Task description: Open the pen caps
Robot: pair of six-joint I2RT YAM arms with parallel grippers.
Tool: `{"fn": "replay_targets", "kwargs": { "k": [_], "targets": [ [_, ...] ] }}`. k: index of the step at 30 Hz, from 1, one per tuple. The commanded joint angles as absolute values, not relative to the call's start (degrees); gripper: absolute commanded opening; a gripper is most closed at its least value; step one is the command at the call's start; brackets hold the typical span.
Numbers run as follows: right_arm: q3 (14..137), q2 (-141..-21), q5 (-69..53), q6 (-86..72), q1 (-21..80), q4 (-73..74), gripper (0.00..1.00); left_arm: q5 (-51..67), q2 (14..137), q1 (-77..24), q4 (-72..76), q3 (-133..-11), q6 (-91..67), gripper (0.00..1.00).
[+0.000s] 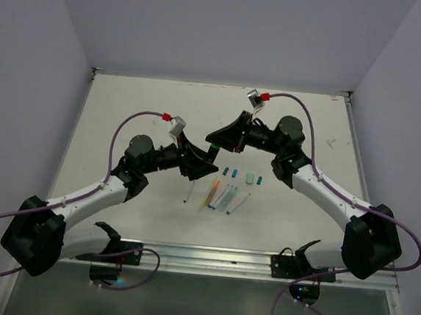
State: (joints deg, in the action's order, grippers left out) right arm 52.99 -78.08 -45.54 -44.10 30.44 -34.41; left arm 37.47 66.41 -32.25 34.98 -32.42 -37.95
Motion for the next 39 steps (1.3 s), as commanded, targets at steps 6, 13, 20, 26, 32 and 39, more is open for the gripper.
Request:
{"fn": "replay_targets", "kwargs": {
  "k": [6,13,20,26,32,39],
  "targets": [
    [53.70,-80.15,-42.72,-42.71,32.70,-35.24,0.00,37.09,66.45,-32.61,34.72,-34.72,-38.41,0.72],
    [53.61,-81.12,-42.01,-43.51,32.87,-37.53,0.00,37.18,66.71,-33.49,36.03,-34.28,-38.76,0.56],
    [53.52,-82.00,-42.19,-44.12,32.96,-38.76,0.00,37.70,67.24,-33.84,37.09,-34.28,-39.29,0.46],
    [53.17,-82.00,-42.36,-44.12,33.05,-39.20,0.00,37.97,67.76,-33.84,37.97,-34.28,-39.99,0.28],
    [52.82,-82.00,-42.45,-44.12,32.96,-39.73,0.00,38.85,67.85,-33.93,39.64,-33.57,-40.87,0.00],
    [53.87,-80.60,-41.40,-43.60,32.78,-40.96,0.00,39.29,67.85,-34.98,41.31,-31.47,-41.57,0.00]
  ]
}}
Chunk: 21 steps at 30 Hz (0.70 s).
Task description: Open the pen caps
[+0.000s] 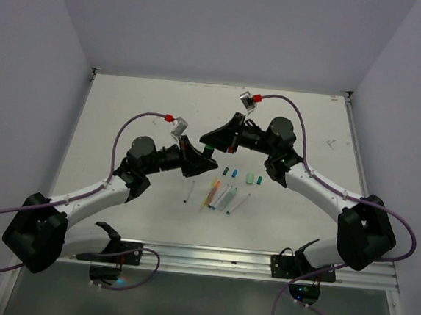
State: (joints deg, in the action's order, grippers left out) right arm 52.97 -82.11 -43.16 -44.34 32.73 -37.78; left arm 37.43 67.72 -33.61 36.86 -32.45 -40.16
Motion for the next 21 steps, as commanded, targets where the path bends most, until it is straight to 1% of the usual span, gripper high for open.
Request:
{"fn": "replay_targets", "kwargs": {
  "k": [1,12,21],
  "targets": [
    [54.22,-80.33,-41.05,-43.42,32.70,-40.96,0.00,39.37,67.94,-35.68,41.57,-31.12,-41.66,0.00],
    [62.22,-77.34,-37.79,-43.42,26.81,-39.73,0.00,37.79,71.36,-42.27,48.69,-21.72,-45.35,0.00],
    [70.83,-77.61,-35.42,-43.07,23.29,-36.39,0.00,37.53,71.72,-43.07,49.92,-17.67,-44.48,0.00]
  ]
}}
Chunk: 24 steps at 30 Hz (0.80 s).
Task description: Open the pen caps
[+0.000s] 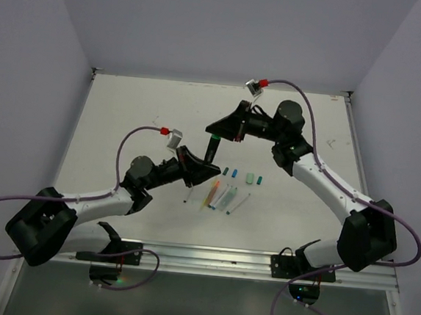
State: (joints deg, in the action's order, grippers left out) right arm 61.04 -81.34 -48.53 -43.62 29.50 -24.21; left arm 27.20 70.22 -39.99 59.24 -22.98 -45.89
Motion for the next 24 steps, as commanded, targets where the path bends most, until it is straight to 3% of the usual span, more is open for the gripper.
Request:
{"fn": "replay_targets", "kwargs": {
  "k": [1,6,11,12,13,15,16,19,24],
  "targets": [
    [71.54,-77.96,-35.42,-43.15,23.20,-36.30,0.00,37.70,72.59,-43.15,50.01,-17.40,-44.39,0.00],
    [75.23,-78.75,-36.38,-43.59,22.59,-35.33,0.00,38.06,73.83,-43.77,53.00,-15.21,-45.35,0.00],
    [69.98,-77.87,-39.90,-45.18,22.67,-35.34,0.00,33.93,68.83,-43.59,47.56,-16.34,-42.28,0.03],
    [68.83,-77.70,-40.51,-45.18,22.68,-35.16,0.00,33.40,68.12,-43.51,46.77,-16.70,-41.67,0.10],
    [67.69,-77.43,-42.43,-45.26,22.68,-35.16,0.00,32.79,66.72,-43.33,44.67,-17.66,-40.36,0.27],
    [64.26,-76.82,-44.29,-45.61,22.68,-35.16,0.00,32.78,65.66,-42.54,43.86,-18.54,-39.55,0.44],
    [63.12,-76.56,-45.08,-45.70,22.68,-34.90,0.00,33.22,64.70,-42.02,43.16,-19.59,-39.38,0.58],
    [58.37,-75.24,-46.22,-45.53,22.76,-34.80,0.00,34.10,63.81,-39.12,41.85,-22.31,-38.68,0.76],
    [55.20,-74.36,-47.20,-44.56,23.99,-34.19,0.00,34.80,64.42,-37.44,39.73,-28.12,-36.92,0.85]
  ]
}}
